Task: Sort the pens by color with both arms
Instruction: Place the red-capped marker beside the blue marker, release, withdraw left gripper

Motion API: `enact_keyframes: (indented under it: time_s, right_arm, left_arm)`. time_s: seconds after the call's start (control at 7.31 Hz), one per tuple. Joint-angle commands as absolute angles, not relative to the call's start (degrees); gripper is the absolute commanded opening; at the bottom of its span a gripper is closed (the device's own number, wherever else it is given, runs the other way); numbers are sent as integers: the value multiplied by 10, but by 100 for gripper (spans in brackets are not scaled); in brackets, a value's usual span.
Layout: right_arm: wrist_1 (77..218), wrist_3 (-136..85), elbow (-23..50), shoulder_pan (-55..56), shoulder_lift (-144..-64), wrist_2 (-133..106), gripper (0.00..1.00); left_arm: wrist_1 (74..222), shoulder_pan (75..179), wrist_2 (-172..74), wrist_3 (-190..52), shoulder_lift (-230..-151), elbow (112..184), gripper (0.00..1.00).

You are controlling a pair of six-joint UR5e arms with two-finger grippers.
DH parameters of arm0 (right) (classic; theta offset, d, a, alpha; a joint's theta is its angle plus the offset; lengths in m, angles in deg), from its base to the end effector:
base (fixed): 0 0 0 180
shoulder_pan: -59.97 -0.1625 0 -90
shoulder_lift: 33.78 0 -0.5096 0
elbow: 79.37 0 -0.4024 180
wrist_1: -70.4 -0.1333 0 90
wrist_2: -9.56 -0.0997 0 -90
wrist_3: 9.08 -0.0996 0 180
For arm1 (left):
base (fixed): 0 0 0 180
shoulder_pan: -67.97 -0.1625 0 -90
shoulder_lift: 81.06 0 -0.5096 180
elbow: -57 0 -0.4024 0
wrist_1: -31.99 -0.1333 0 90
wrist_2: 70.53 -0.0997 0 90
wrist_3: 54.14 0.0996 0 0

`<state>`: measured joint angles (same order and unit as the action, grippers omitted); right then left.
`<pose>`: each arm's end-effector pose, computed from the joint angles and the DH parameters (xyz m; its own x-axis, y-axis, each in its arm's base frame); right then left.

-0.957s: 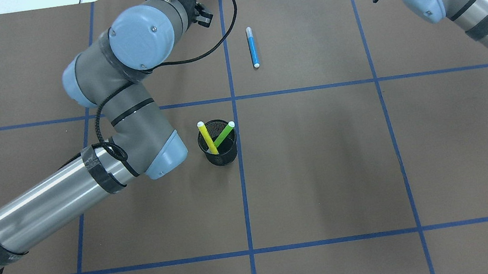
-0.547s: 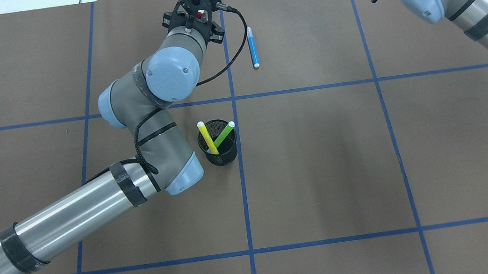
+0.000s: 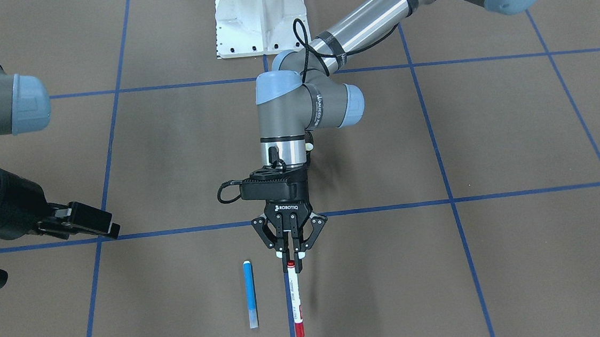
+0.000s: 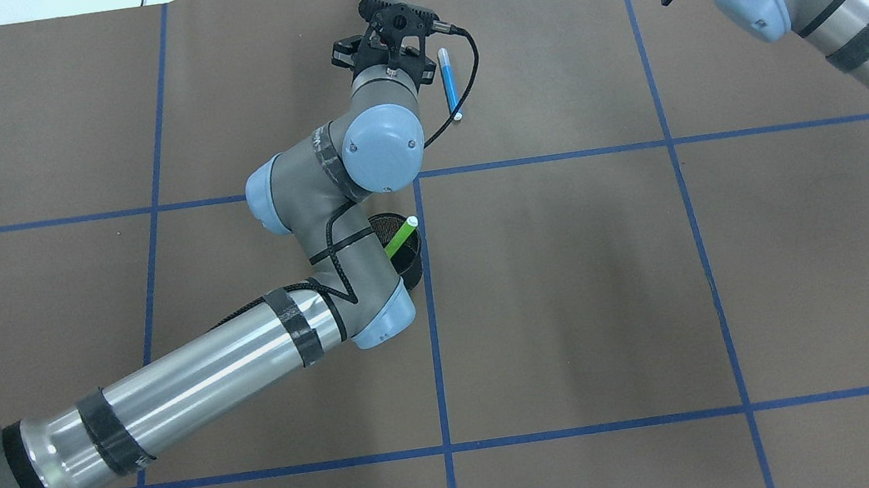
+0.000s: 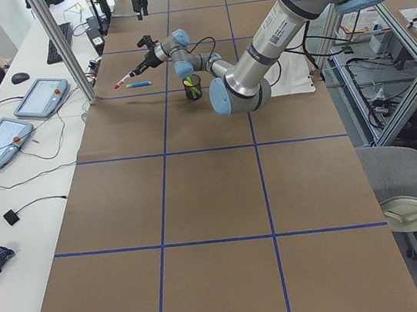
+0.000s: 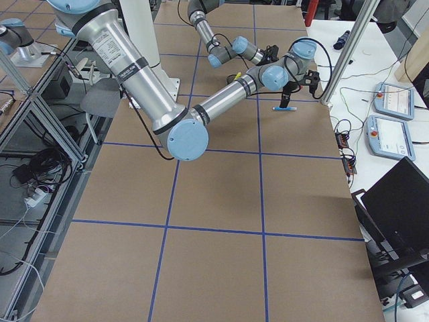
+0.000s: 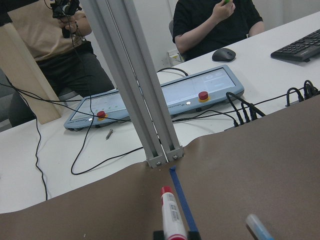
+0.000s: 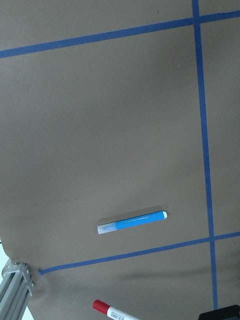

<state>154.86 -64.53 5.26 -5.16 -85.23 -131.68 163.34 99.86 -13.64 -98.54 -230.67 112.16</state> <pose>-0.2738 -0.7230 0.3271 0.4760 0.1827 0.8602 -0.1128 0.9828 -0.1463 0.6833 -0.6463 0.1943 0.8597 0.1700 -0.4818 0.3608 0.4658 0.8080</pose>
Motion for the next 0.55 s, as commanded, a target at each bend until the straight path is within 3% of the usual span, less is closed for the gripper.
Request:
enact_keyframes:
  time_s: [0.0, 0.14, 0.27, 0.41]
  right_arm:
    - [1549, -645, 53, -52, -852, -1317, 100]
    - [1549, -645, 53, -52, -852, -1317, 100]
    - [1549, -645, 53, -52, -852, -1317, 100]
    - [1549, -645, 53, -52, -852, -1316, 100]
  left_arm:
    - [1650, 998, -146, -998, -2321, 1086, 0]
    - [1650, 998, -147, -998, -2321, 1086, 22]
    - [1650, 998, -147, -997, -2322, 1083, 62]
    - [1650, 998, -147, -996, -2322, 1082, 80]
